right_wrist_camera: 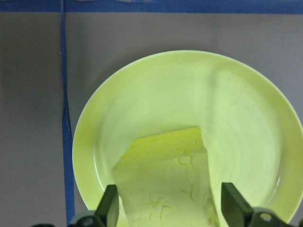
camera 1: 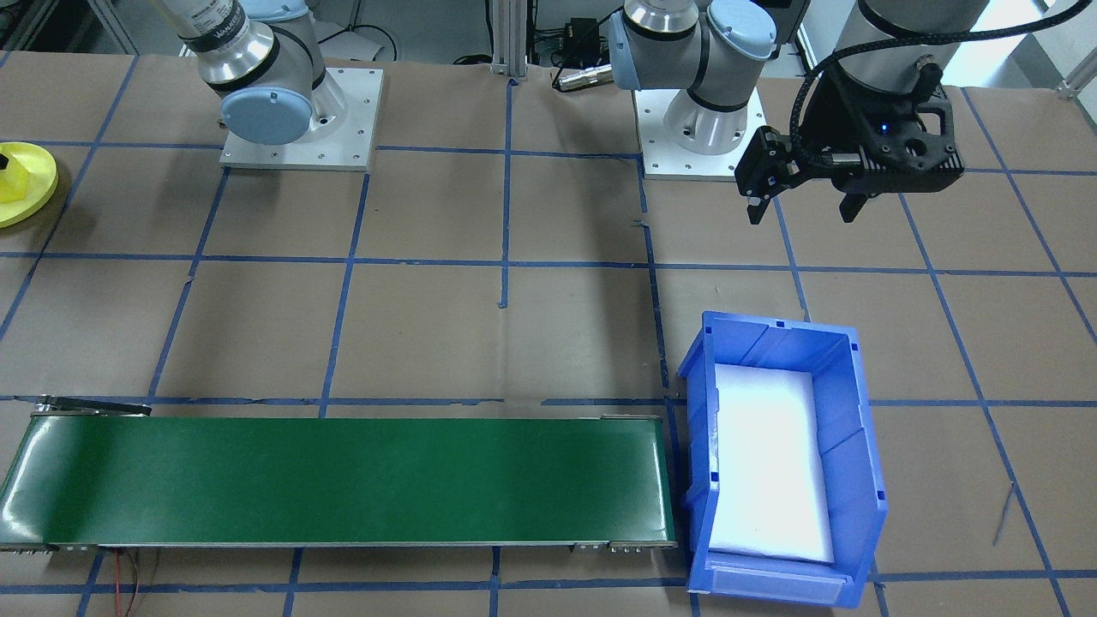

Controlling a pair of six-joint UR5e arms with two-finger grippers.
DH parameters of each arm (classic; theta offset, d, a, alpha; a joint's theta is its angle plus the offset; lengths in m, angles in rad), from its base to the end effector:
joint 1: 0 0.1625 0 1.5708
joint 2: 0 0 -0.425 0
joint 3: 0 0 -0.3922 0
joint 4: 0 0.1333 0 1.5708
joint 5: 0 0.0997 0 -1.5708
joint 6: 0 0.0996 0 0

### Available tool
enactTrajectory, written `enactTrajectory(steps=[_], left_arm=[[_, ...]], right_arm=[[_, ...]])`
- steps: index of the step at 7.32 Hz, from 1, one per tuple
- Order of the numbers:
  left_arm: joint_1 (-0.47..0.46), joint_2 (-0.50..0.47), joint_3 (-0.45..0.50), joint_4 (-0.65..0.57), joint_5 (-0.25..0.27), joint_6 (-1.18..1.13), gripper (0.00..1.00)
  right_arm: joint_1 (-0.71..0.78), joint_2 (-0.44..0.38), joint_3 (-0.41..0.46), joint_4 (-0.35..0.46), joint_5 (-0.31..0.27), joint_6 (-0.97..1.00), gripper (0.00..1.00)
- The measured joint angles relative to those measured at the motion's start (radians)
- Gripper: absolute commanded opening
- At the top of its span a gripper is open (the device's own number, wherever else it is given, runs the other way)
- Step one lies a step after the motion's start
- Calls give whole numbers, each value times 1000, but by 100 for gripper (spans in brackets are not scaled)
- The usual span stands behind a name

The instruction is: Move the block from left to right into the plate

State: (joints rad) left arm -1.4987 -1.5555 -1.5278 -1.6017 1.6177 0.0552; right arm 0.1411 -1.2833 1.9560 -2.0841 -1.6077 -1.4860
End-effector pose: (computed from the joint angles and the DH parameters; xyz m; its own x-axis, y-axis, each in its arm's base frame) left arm -0.0932 -0.4954 0.5136 -0.9987 -0.0181 -0.0483 -0.0169 0.9996 -0.0248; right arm -0.4866 -0.2000 0.2116 -0.9864 -0.0546 -0.1551 -0.0630 0.9968 0.0497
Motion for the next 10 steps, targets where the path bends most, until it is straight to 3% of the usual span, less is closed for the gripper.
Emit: enactTrajectory(steps=[2,5,7,10], left_arm=[[0,0,0,0,0,0,100],[0,0,0,0,1,0,100],[0,0,1,0,1,0,100],[1,0,1,0,0,0,100]], right_arm=[[2,-4,-26,-1,0,26,88],[102,-41,-167,17,10,106,99],[202,-116,-251,119,25,213,100],[376,-282,-287,275,4,400,100]])
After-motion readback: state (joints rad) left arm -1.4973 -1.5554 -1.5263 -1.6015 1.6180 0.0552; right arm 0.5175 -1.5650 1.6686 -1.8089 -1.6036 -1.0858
